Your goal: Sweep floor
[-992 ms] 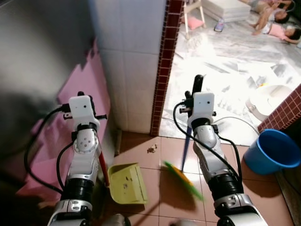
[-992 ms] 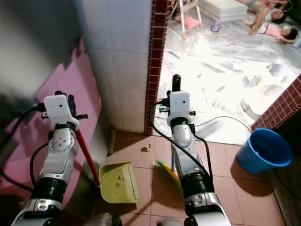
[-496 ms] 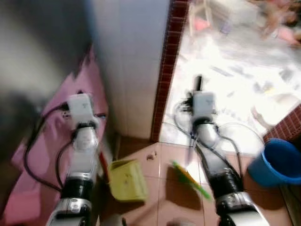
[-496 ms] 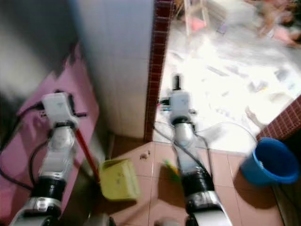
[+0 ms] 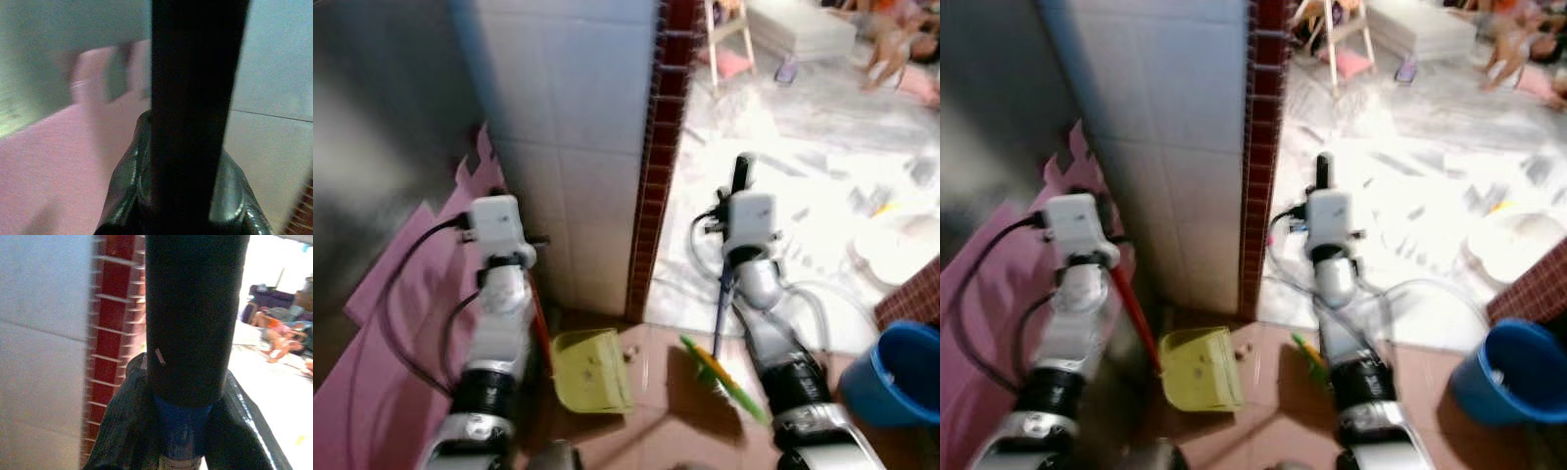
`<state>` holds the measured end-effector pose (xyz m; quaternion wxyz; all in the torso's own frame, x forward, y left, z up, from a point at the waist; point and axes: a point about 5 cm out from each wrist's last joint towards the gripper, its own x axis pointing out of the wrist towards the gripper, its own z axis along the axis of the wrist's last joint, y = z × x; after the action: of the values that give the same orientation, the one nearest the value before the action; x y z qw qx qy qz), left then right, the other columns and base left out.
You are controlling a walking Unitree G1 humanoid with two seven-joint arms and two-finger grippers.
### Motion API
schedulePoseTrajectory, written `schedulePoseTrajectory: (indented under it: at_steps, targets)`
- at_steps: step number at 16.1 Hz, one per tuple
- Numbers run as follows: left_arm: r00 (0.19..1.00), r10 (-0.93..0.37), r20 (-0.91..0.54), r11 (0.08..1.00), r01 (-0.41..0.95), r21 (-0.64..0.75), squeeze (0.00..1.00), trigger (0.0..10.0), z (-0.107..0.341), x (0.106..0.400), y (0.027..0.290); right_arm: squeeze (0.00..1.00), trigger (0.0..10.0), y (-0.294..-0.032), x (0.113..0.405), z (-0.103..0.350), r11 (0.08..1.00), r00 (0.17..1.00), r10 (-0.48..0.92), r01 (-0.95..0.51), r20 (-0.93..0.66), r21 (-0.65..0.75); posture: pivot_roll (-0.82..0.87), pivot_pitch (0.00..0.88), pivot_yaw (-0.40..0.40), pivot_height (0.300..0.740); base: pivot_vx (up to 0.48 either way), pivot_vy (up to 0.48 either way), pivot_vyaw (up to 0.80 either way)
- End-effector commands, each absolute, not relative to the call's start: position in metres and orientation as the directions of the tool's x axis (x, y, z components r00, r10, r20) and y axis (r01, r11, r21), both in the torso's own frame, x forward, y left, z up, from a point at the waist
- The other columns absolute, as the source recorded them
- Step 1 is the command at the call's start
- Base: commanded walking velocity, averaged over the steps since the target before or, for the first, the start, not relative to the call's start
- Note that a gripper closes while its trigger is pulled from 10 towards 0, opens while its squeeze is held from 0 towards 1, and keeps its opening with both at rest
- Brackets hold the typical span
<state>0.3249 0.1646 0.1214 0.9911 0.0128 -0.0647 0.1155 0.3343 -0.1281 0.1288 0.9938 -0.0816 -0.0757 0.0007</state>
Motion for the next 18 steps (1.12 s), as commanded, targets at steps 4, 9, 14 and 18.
schedulePoseTrajectory:
  at_steps: [4, 9, 14, 18]
  targets:
    - [0.958, 0.203, 0.204, 0.975, -0.216, 0.044, 0.0, 10.0, 0.136, 0.327, 0.16, 0.0, 10.0, -0.127, 0.335, 0.139, 0.992, 0.98, 0.023, 0.002, 0.199, -0.124, 0.0, 0.035, 0.007, 0.74, 0.0, 0.0, 0.0]
    - [0.963, 0.161, 0.218, 0.982, -0.177, 0.059, 0.0, 10.0, 0.136, 0.329, 0.15, 0.0, 10.0, -0.126, 0.335, 0.141, 0.993, 0.977, 0.036, -0.012, 0.208, -0.114, -0.01, 0.045, 0.004, 0.74, 0.0, 0.0, 0.0]
    - [0.973, 0.068, 0.222, 0.991, -0.092, 0.101, 0.0, 10.0, 0.132, 0.336, 0.13, 0.0, 10.0, -0.128, 0.344, 0.161, 0.996, 0.962, 0.056, -0.034, 0.267, -0.085, -0.03, 0.074, 0.013, 0.74, 0.0, 0.0, 0.0]
    - [0.978, 0.024, 0.208, 0.996, -0.043, 0.084, 0.0, 10.0, 0.133, 0.34, 0.116, 0.0, 10.0, -0.098, 0.339, 0.228, 0.953, 0.821, 0.301, -0.278, 0.484, -0.121, -0.04, 0.131, 0.04, 0.74, 0.0, 0.0, 0.0]
